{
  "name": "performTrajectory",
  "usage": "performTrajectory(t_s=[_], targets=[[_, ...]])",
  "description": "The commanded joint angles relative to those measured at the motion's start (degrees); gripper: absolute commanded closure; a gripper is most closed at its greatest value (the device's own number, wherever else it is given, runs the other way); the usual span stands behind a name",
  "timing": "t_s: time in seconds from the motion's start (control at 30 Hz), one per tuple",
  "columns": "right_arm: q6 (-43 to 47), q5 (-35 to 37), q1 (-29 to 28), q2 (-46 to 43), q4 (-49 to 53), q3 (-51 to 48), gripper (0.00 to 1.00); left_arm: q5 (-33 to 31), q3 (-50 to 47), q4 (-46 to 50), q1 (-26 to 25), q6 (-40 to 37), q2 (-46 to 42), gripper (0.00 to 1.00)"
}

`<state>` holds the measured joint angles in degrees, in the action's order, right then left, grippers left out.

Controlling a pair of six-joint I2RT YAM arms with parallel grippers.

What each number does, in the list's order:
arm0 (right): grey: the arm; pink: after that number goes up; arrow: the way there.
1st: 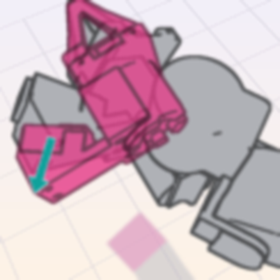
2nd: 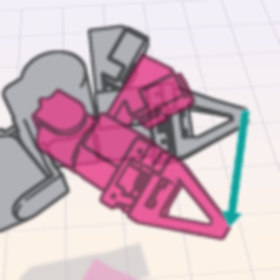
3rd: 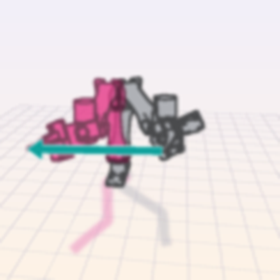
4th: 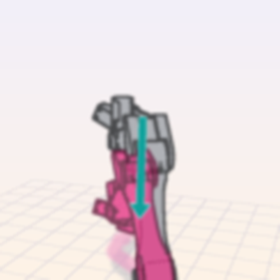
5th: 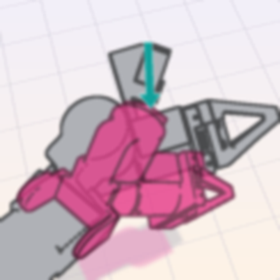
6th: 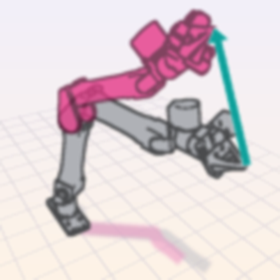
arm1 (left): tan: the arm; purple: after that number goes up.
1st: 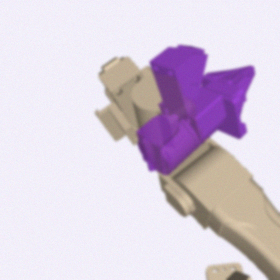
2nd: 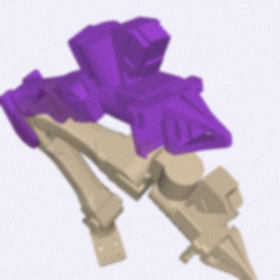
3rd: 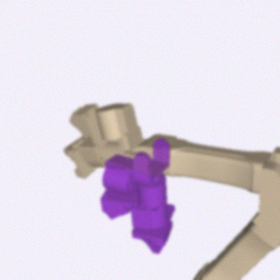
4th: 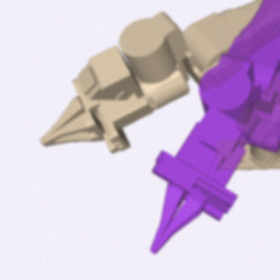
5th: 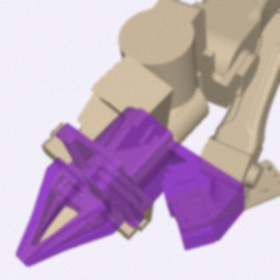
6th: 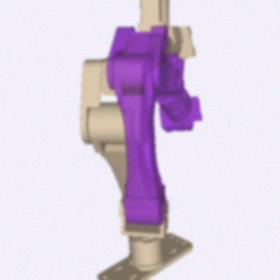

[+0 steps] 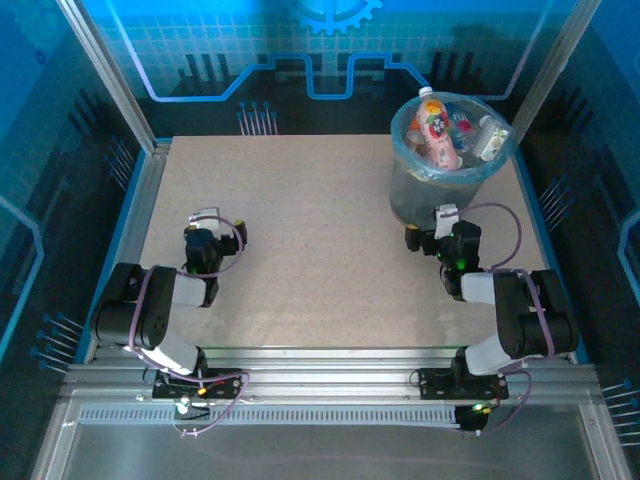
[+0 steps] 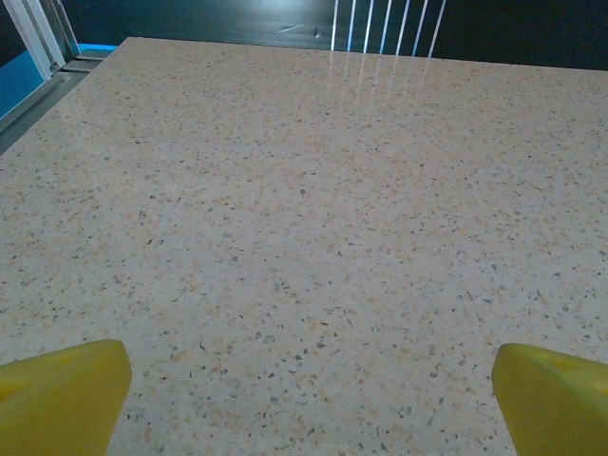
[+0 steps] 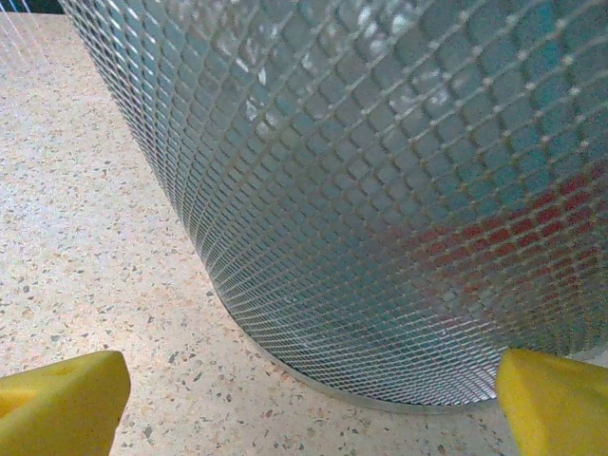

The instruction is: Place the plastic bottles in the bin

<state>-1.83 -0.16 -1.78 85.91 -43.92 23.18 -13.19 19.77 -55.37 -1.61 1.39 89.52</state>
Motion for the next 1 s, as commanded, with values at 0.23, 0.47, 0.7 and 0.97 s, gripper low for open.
performTrajectory(t_s=[0.23, 0.47, 0.7, 0.97], targets=[[2.0, 1.9, -0.9, 0.3, 0.3, 1.4, 0.00, 0.4, 1.0, 0.2, 0.3, -0.1, -0.6, 0.01], [2.0, 2.1, -0.9, 0.4, 0.3, 1.4, 0.00, 0.7, 1.1, 0.2, 0.3, -0.2, -0.6, 0.01], [2.3, 2.6, -1.3, 0.4, 0.4, 1.5, 0.00, 1.9, 1.3, 0.8, 0.3, -0.5, -0.6, 0.01], [2.3, 2.5, -1.4, 0.4, 0.5, 1.5, 0.00, 3.1, 1.7, 1.2, 0.3, -1.1, -0.6, 0.01]])
